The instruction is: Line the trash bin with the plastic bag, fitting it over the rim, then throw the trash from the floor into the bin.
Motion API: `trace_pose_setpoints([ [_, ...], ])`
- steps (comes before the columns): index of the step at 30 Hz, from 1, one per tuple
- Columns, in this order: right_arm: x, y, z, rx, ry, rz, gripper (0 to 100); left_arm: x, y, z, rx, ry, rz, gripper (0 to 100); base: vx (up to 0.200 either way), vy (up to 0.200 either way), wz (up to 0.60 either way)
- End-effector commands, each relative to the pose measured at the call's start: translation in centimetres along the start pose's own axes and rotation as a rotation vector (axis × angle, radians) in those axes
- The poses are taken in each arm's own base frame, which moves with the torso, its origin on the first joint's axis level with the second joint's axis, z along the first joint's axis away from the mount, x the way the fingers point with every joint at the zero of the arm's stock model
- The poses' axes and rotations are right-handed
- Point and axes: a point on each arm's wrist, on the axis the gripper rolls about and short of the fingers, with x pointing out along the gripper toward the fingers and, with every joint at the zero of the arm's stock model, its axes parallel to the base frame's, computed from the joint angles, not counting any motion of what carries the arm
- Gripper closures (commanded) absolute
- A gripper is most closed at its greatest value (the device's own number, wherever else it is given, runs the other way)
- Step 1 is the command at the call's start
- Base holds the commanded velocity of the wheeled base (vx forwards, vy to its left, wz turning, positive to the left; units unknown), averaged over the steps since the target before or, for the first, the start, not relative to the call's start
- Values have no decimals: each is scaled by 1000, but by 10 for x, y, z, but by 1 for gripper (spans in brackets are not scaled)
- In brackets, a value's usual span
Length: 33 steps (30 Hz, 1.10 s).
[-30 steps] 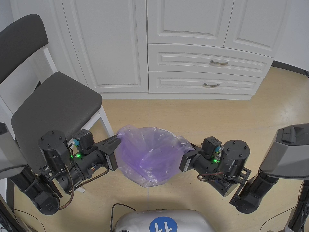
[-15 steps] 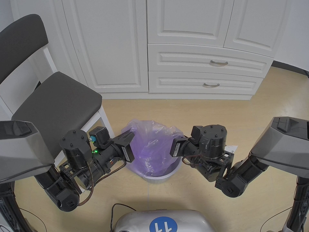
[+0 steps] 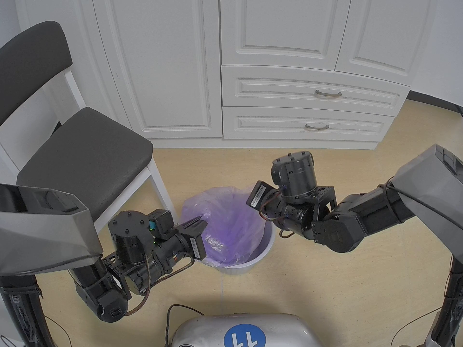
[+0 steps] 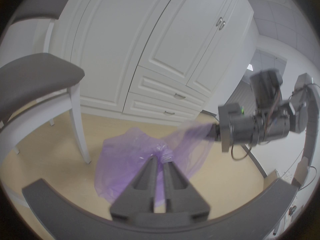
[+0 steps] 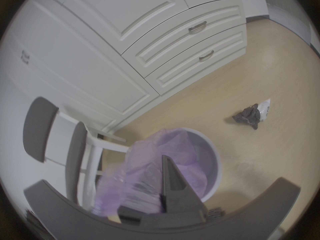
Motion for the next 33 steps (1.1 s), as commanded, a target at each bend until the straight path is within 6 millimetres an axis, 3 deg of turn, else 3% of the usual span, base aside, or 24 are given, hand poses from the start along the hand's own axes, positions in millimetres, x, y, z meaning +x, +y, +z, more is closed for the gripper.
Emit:
trace_pose_setpoints([
  [1,0,15,7,47,-19,39,100,-3,6,-17,1,74,12,0,0,0,0],
  [16,4,22,-15,73,32,62,100,-11,4,-28,3,144,-41,0,0,0,0],
  [22,-2,35,-23,128,65,104,100,-17,-9,-38,3,213,-158,0,0,0,0],
  [25,-4,38,-23,154,77,120,100,-13,-14,-48,11,240,-172,0,0,0,0],
  [33,-7,45,-36,164,103,137,100,-8,-17,-50,5,234,-181,0,0,0,0],
])
